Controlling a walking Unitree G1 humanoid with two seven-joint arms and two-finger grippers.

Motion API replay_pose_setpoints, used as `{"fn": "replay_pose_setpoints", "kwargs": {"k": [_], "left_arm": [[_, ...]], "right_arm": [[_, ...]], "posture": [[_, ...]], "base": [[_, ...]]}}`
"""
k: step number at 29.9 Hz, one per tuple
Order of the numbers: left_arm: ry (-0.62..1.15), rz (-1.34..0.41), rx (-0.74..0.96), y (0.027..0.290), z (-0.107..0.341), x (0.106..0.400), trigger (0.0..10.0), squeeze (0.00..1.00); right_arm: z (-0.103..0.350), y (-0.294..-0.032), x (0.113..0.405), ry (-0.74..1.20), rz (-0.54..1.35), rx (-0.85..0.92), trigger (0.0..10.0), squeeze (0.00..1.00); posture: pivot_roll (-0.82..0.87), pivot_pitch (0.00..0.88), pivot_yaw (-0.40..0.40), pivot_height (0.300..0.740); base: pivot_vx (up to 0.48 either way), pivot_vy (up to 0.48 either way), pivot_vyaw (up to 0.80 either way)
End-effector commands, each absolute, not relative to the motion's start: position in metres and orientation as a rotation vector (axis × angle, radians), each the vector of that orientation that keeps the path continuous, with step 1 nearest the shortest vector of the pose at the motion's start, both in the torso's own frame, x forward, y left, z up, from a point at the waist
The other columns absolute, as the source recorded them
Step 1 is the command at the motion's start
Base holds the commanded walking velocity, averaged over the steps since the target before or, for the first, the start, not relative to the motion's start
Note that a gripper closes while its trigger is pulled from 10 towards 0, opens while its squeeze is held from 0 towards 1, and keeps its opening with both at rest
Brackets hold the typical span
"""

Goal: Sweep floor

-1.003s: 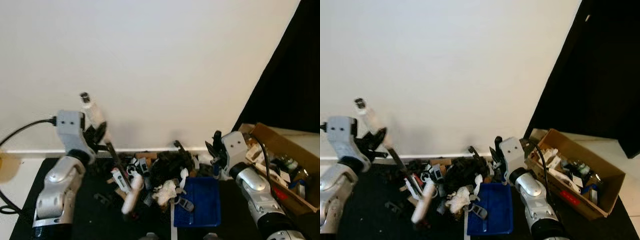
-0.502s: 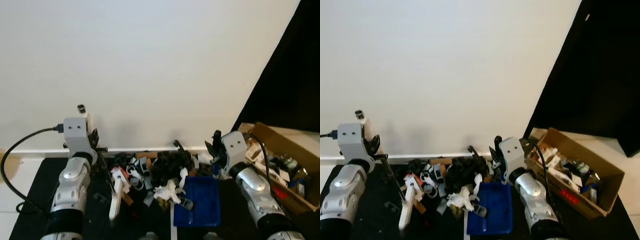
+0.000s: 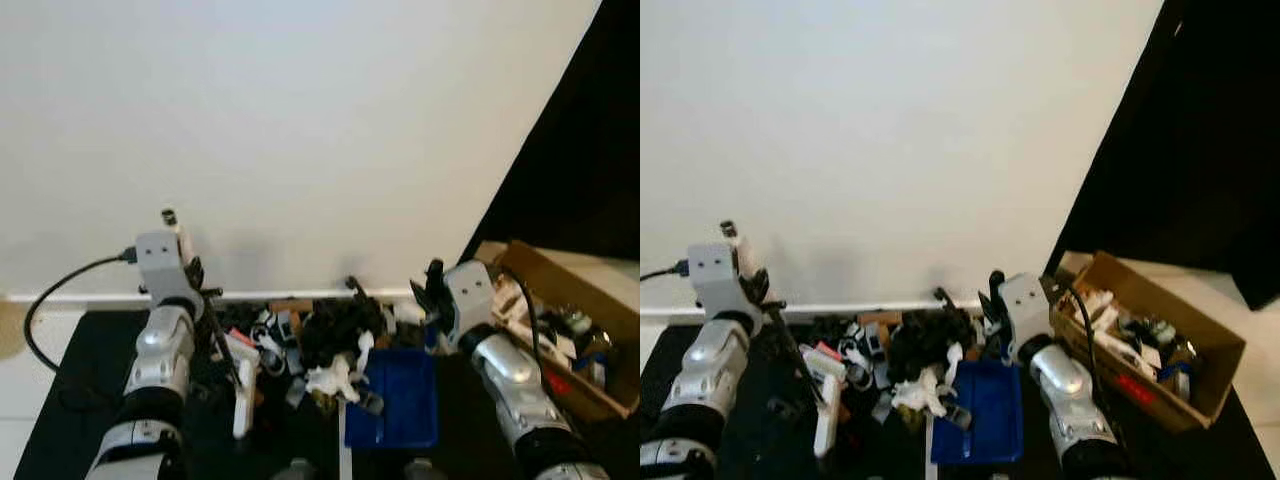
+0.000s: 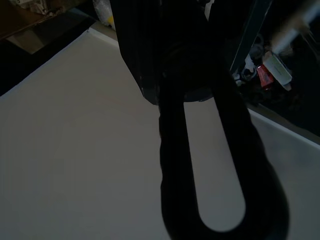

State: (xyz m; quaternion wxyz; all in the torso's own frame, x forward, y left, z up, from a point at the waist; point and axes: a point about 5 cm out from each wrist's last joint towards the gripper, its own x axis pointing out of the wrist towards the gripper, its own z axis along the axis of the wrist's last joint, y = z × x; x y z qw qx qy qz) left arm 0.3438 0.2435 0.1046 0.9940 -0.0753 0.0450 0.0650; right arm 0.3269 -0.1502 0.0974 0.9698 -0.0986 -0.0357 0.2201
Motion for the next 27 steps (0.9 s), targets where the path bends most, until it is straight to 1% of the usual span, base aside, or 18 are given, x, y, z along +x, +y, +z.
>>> {"fn": "replay_pose_setpoints", "kwargs": {"k": [1, 4, 9, 14, 16, 19, 20, 22, 23, 24, 27], "left_arm": [[0.100, 0.117, -0.202, 0.238, 0.099, 0.344, 10.0, 0.00], [0.108, 0.100, -0.296, 0.234, 0.094, 0.347, 10.0, 0.00], [0.106, 0.089, -0.359, 0.231, 0.093, 0.349, 10.0, 0.00], [0.073, -0.006, -0.462, 0.219, 0.099, 0.353, 10.0, 0.00], [0.067, -0.024, -0.474, 0.216, 0.100, 0.354, 10.0, 0.00], [0.047, -0.125, -0.520, 0.202, 0.105, 0.357, 10.0, 0.00], [0.047, -0.125, -0.520, 0.202, 0.105, 0.357, 10.0, 0.00], [0.036, -0.211, -0.535, 0.189, 0.109, 0.357, 10.0, 0.00], [0.036, -0.211, -0.535, 0.189, 0.109, 0.357, 10.0, 0.00], [0.029, -0.272, -0.550, 0.179, 0.112, 0.355, 10.0, 0.00], [0.027, -0.308, -0.563, 0.172, 0.114, 0.354, 10.0, 0.00]], "right_arm": [[0.083, -0.141, 0.319, -0.013, 0.478, -0.144, 10.0, 0.00], [0.086, -0.142, 0.319, -0.020, 0.482, -0.150, 10.0, 0.00], [0.088, -0.145, 0.320, -0.023, 0.479, -0.156, 10.0, 0.00], [0.088, -0.145, 0.320, -0.021, 0.477, -0.154, 10.0, 0.00], [0.088, -0.144, 0.320, -0.021, 0.477, -0.153, 10.0, 0.00], [0.087, -0.140, 0.320, -0.019, 0.481, -0.144, 10.0, 0.00], [0.087, -0.140, 0.320, -0.019, 0.481, -0.144, 10.0, 0.00], [0.087, -0.137, 0.321, -0.021, 0.481, -0.138, 10.0, 0.00], [0.087, -0.137, 0.321, -0.021, 0.481, -0.138, 10.0, 0.00], [0.087, -0.136, 0.321, -0.022, 0.480, -0.134, 10.0, 0.00], [0.086, -0.136, 0.321, -0.022, 0.479, -0.132, 10.0, 0.00]], "posture": [[0.01, 0.306, 0.052, 0.740], [-0.03, 0.315, 0.041, 0.740], [-0.04, 0.312, 0.039, 0.740], [-0.03, 0.309, 0.043, 0.740], [-0.03, 0.309, 0.043, 0.740], [-0.01, 0.300, 0.055, 0.740], [-0.01, 0.300, 0.055, 0.740], [-0.01, 0.300, 0.055, 0.740], [-0.01, 0.300, 0.055, 0.740], [0.00, 0.295, 0.062, 0.740], [0.01, 0.291, 0.066, 0.740]], "base": [[0.000, 0.000, 0.00], [0.000, 0.000, 0.00], [0.000, 0.000, 0.00], [0.000, 0.000, 0.00], [0.000, 0.000, 0.00], [0.000, 0.000, 0.00], [0.000, 0.000, 0.00], [0.000, 0.000, 0.00], [0.000, 0.000, 0.00], [0.000, 0.000, 0.00], [0.000, 0.000, 0.00]]}}
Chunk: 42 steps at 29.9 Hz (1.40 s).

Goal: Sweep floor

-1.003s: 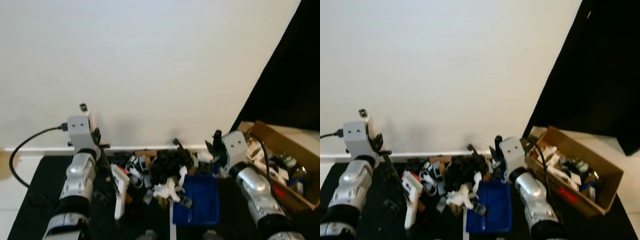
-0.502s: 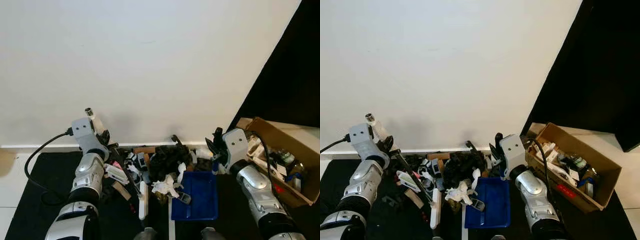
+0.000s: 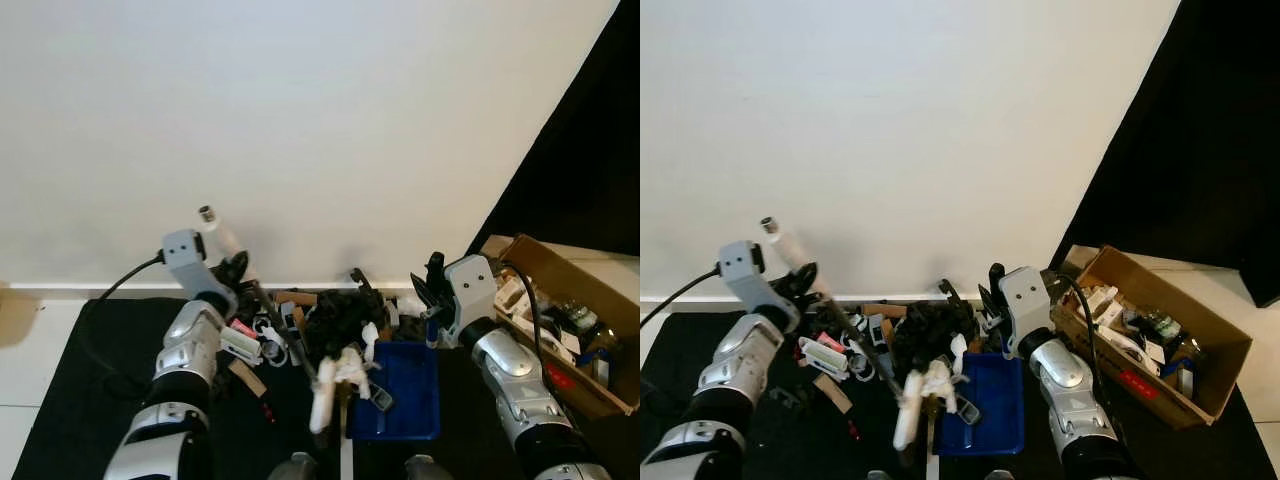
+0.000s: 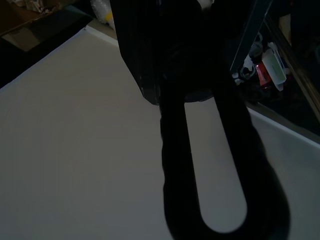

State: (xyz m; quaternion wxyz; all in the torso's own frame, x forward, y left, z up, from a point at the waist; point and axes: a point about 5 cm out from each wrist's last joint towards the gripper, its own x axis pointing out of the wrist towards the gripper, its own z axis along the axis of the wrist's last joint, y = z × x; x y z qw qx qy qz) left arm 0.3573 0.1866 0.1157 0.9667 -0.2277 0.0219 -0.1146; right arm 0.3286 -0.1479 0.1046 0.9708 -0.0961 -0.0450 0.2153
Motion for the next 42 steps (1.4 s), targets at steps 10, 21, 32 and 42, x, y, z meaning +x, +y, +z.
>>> {"fn": "replay_pose_setpoints", "kwargs": {"k": [10, 21, 32, 42], "left_arm": [[0.006, -0.444, -0.592, 0.152, 0.131, 0.340, 10.0, 0.00], [-0.069, -0.471, -0.313, 0.176, 0.178, 0.311, 10.0, 0.00], [-0.061, -0.286, -0.188, 0.199, 0.196, 0.296, 10.0, 0.00], [-0.152, 0.118, -0.057, 0.258, 0.230, 0.309, 10.0, 0.00]], "right_arm": [[0.084, -0.137, 0.320, -0.021, 0.458, -0.120, 10.0, 0.00], [0.093, -0.133, 0.320, -0.074, 0.451, -0.101, 10.0, 0.00], [0.103, -0.139, 0.320, -0.133, 0.409, -0.062, 10.0, 0.00], [0.133, -0.147, 0.310, -0.252, 0.379, -0.028, 10.0, 0.00]], "posture": [[0.04, 0.257, 0.095, 0.740], [0.07, 0.208, 0.115, 0.740], [0.07, 0.159, 0.112, 0.740], [0.07, 0.118, 0.122, 0.740]], "base": [[0.000, 0.000, 0.00], [0.000, 0.000, 0.00], [0.000, 0.000, 0.00], [0.000, 0.000, 0.00]]}}
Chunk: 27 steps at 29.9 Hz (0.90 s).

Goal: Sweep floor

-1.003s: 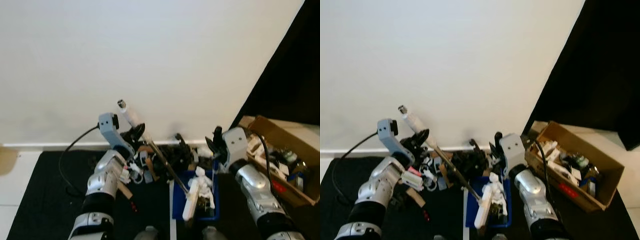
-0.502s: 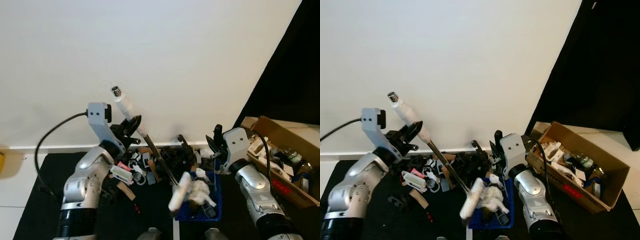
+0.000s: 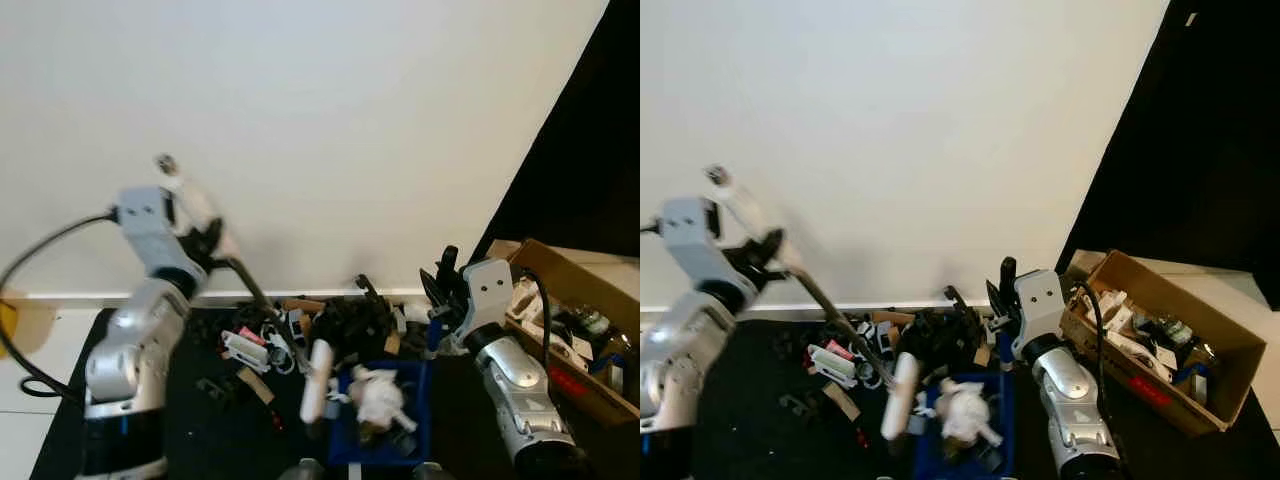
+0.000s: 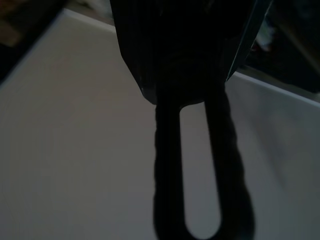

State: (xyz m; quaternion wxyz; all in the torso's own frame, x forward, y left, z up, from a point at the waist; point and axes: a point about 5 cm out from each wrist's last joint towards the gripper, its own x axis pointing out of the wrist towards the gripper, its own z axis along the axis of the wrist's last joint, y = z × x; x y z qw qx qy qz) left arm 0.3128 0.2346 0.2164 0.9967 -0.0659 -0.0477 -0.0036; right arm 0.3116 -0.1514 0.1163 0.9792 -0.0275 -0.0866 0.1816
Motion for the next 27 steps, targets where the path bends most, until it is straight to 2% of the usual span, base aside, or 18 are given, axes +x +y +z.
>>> {"fn": "replay_pose_setpoints", "kwargs": {"k": [1, 3, 7, 14, 18, 21, 27], "left_arm": [[-0.154, 0.149, -0.036, 0.264, 0.232, 0.309, 10.0, 0.00], [-0.152, 0.175, -0.015, 0.268, 0.233, 0.309, 10.0, 0.00], [-0.127, 0.379, 0.127, 0.297, 0.238, 0.310, 10.0, 0.00], [-0.061, 0.531, 0.138, 0.316, 0.227, 0.309, 10.0, 0.00], [-0.008, 0.518, 0.102, 0.310, 0.213, 0.311, 10.0, 0.00], [0.026, 0.432, 0.051, 0.281, 0.196, 0.314, 10.0, 0.00], [0.051, 0.367, 0.039, 0.261, 0.186, 0.315, 10.0, 0.00]], "right_arm": [[0.137, -0.148, 0.308, -0.270, 0.376, -0.032, 10.0, 0.00], [0.142, -0.150, 0.306, -0.285, 0.371, -0.032, 10.0, 0.00], [0.161, -0.159, 0.293, -0.348, 0.353, -0.054, 10.0, 0.00], [0.179, -0.161, 0.290, -0.400, 0.337, -0.082, 10.0, 0.00], [0.193, -0.161, 0.296, -0.431, 0.321, -0.043, 10.0, 0.00], [0.201, -0.157, 0.304, -0.444, 0.285, 0.086, 10.0, 0.00], [0.213, -0.152, 0.307, -0.475, 0.268, 0.184, 10.0, 0.00]], "posture": [[0.06, 0.116, 0.124, 0.740], [0.06, 0.116, 0.124, 0.740], [0.04, 0.105, 0.130, 0.740], [0.03, 0.092, 0.132, 0.740], [0.02, 0.084, 0.125, 0.740], [0.03, 0.076, 0.114, 0.740], [0.03, 0.066, 0.109, 0.740]], "base": [[0.000, 0.000, 0.00], [0.000, 0.000, 0.00], [0.000, 0.000, 0.00], [0.000, 0.000, 0.00], [0.000, 0.000, 0.00], [0.000, 0.000, 0.00], [0.000, 0.000, 0.00]]}}
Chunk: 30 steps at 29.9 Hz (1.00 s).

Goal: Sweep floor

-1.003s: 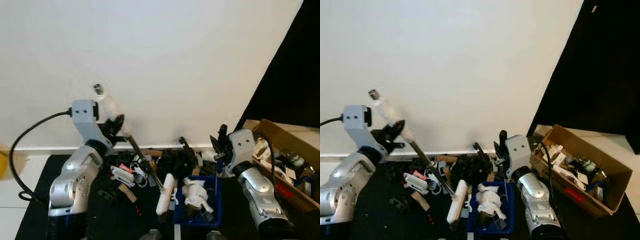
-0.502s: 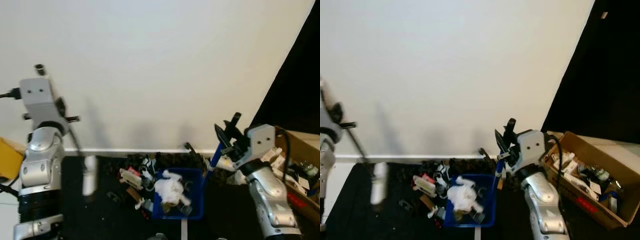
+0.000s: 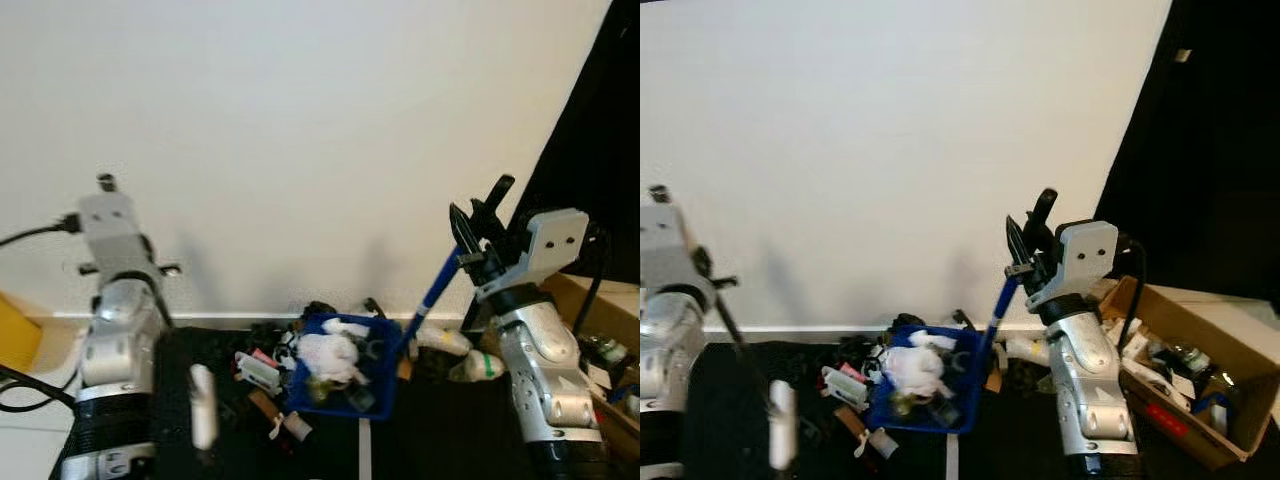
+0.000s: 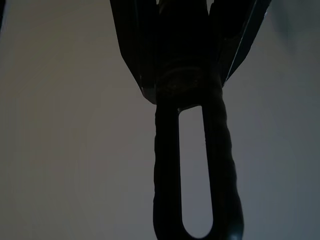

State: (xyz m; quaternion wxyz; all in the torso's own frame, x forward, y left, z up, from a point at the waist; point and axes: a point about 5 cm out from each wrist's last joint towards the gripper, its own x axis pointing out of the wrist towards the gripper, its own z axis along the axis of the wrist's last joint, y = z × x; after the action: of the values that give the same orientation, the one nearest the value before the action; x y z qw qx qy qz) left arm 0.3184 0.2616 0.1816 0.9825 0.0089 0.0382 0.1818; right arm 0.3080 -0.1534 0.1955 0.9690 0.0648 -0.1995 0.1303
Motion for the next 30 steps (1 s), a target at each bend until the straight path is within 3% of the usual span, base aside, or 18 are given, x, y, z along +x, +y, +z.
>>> {"fn": "replay_pose_setpoints", "kwargs": {"k": [1, 10, 18, 30], "left_arm": [[0.051, 0.363, 0.040, 0.259, 0.185, 0.315, 10.0, 0.00], [0.027, 0.147, -0.023, 0.226, 0.185, 0.314, 10.0, 0.00], [0.043, 0.132, 0.015, 0.226, 0.181, 0.315, 10.0, 0.00], [0.042, 0.106, 0.036, 0.218, 0.177, 0.316, 10.0, 0.00]], "right_arm": [[0.214, -0.152, 0.307, -0.478, 0.268, 0.188, 10.0, 0.00], [0.222, -0.159, 0.308, -0.497, 0.244, 0.109, 10.0, 0.00], [0.228, -0.164, 0.306, -0.510, 0.219, 0.082, 10.0, 0.00], [0.203, -0.168, 0.307, -0.416, 0.185, 0.129, 10.0, 0.00]], "posture": [[0.03, 0.066, 0.109, 0.740], [0.02, 0.060, 0.091, 0.740], [0.01, 0.063, 0.099, 0.740], [0.01, 0.074, 0.101, 0.740]], "base": [[0.000, 0.000, 0.00], [0.000, 0.000, 0.00], [0.000, 0.000, 0.00], [0.000, 0.000, 0.00]]}}
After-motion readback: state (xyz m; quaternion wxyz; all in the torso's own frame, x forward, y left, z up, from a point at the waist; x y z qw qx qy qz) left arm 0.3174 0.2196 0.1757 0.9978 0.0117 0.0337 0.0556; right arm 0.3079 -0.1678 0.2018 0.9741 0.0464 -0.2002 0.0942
